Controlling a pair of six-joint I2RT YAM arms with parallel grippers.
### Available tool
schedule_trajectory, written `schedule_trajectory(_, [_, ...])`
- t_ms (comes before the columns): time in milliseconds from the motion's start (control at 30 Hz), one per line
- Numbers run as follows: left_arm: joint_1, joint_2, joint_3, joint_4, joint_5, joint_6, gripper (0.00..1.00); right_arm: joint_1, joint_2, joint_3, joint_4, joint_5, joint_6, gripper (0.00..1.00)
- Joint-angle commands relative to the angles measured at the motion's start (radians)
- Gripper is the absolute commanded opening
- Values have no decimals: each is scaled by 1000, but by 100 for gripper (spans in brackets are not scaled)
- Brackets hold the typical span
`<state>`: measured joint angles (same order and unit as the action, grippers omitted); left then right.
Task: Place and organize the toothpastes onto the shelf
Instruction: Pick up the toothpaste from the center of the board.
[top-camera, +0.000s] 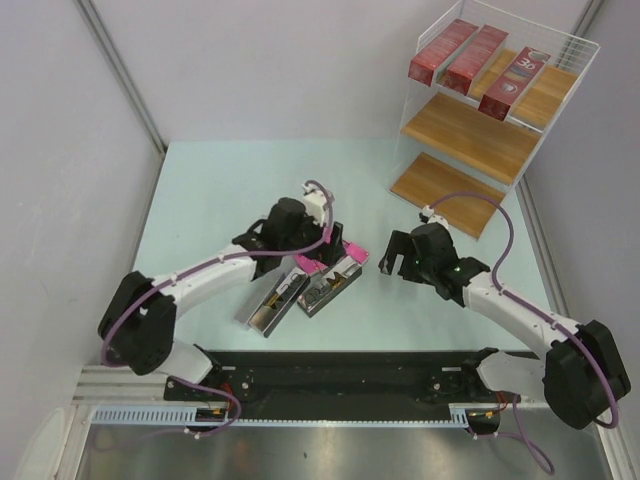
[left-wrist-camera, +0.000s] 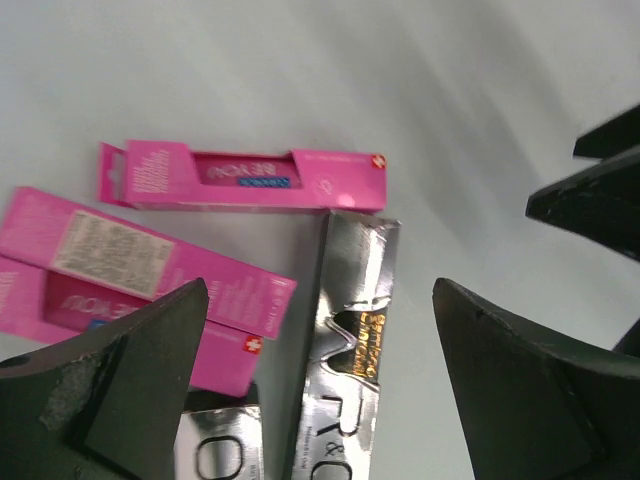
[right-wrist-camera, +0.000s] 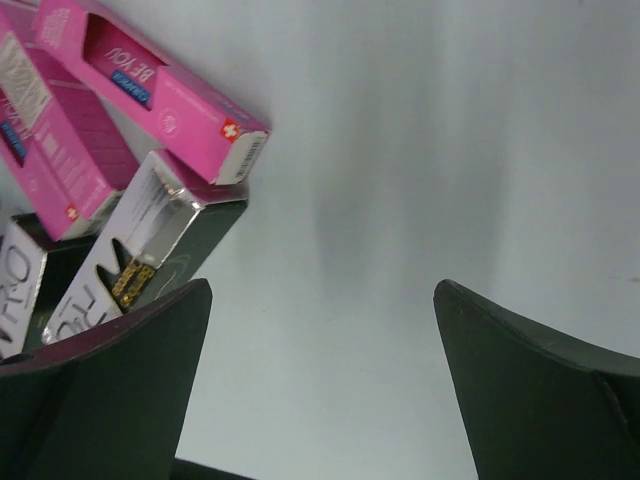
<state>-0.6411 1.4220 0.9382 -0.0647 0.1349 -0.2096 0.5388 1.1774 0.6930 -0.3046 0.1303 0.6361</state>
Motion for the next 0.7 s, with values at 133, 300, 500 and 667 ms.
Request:
schedule_trajectory(133, [-163,169,45,25,-9,88,99,-56,-77,-23,84,-119,-21,100])
schedule_trajectory(300, [-167,251,88,25,-4,84,98,-99,-105,-36,84,-176,-33,100])
schedule_trajectory(500, [-169,318,125,2,-26,84,94,-137,-125,-36,68,-201,-56,100])
schedule_trajectory(667, [-172,364,136,-15,-73,79,91,-145,-122,-41,65,-215,-62,100])
